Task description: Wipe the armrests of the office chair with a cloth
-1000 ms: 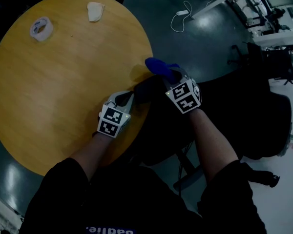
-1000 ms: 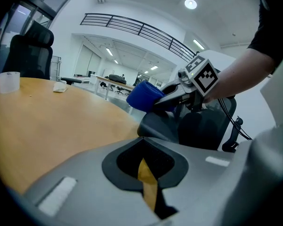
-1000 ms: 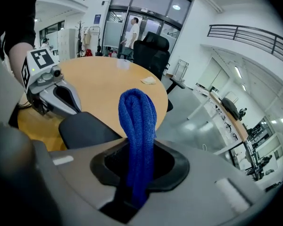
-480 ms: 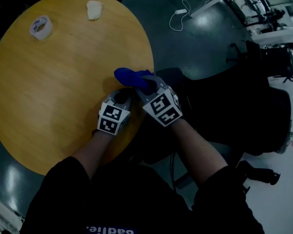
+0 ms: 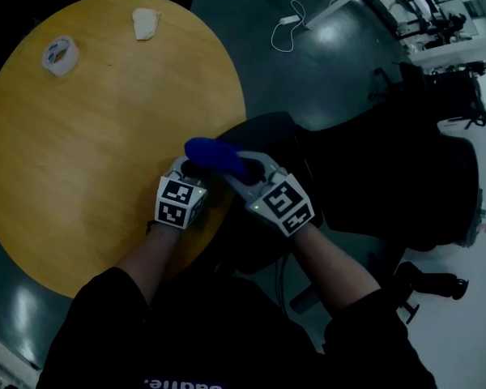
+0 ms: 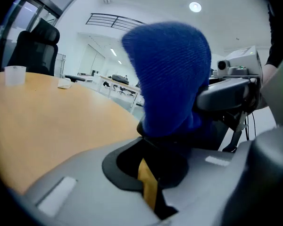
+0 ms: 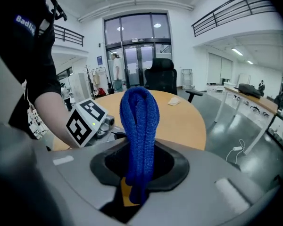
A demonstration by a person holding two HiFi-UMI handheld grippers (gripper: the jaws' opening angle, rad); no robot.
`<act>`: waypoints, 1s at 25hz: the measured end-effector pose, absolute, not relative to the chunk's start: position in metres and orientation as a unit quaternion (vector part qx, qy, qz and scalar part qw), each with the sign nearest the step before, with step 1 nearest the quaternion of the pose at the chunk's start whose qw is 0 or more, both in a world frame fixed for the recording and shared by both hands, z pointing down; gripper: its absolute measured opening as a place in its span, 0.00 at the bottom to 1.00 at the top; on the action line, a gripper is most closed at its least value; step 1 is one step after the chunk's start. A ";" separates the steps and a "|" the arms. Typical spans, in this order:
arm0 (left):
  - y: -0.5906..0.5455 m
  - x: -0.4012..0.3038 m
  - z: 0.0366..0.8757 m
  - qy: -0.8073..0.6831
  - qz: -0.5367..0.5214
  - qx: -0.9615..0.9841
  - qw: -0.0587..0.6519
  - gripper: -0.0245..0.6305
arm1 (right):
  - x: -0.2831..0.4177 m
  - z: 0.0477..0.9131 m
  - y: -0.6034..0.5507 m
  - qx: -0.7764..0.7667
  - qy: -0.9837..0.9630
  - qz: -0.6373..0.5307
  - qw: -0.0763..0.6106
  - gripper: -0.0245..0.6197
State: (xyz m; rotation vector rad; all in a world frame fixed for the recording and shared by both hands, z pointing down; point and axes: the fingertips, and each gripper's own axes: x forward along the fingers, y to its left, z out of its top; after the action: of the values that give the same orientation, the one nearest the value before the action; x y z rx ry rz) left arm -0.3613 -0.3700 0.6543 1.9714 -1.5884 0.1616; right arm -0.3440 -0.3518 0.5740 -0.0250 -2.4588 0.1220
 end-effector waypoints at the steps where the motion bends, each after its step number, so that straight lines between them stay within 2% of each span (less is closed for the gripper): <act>1: -0.370 -0.362 0.655 -0.598 0.060 0.741 0.299 0.06 | -0.335 0.569 -0.365 0.006 -0.943 0.047 0.330 0.18; 7: -0.372 -0.362 0.652 -0.594 0.071 0.747 0.291 0.06 | -0.258 0.553 -0.485 0.142 -0.922 0.024 0.359 0.18; 13: -0.375 -0.360 0.662 -0.583 0.083 0.756 0.286 0.06 | -0.199 0.585 -0.571 0.243 -0.863 -0.005 0.442 0.18; 18: -0.378 -0.360 0.662 -0.584 0.083 0.754 0.287 0.06 | -0.198 0.618 -0.566 0.228 -0.839 -0.019 0.493 0.18; 25: -0.378 -0.361 0.665 -0.587 0.087 0.752 0.288 0.06 | -0.204 0.623 -0.550 0.258 -0.839 0.013 0.479 0.18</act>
State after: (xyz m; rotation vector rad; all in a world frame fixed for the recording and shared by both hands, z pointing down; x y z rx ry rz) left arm -0.3613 -0.3777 0.6647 2.0084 -1.5675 0.2323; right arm -0.2044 -0.5501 0.6233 0.6286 -2.0478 0.0323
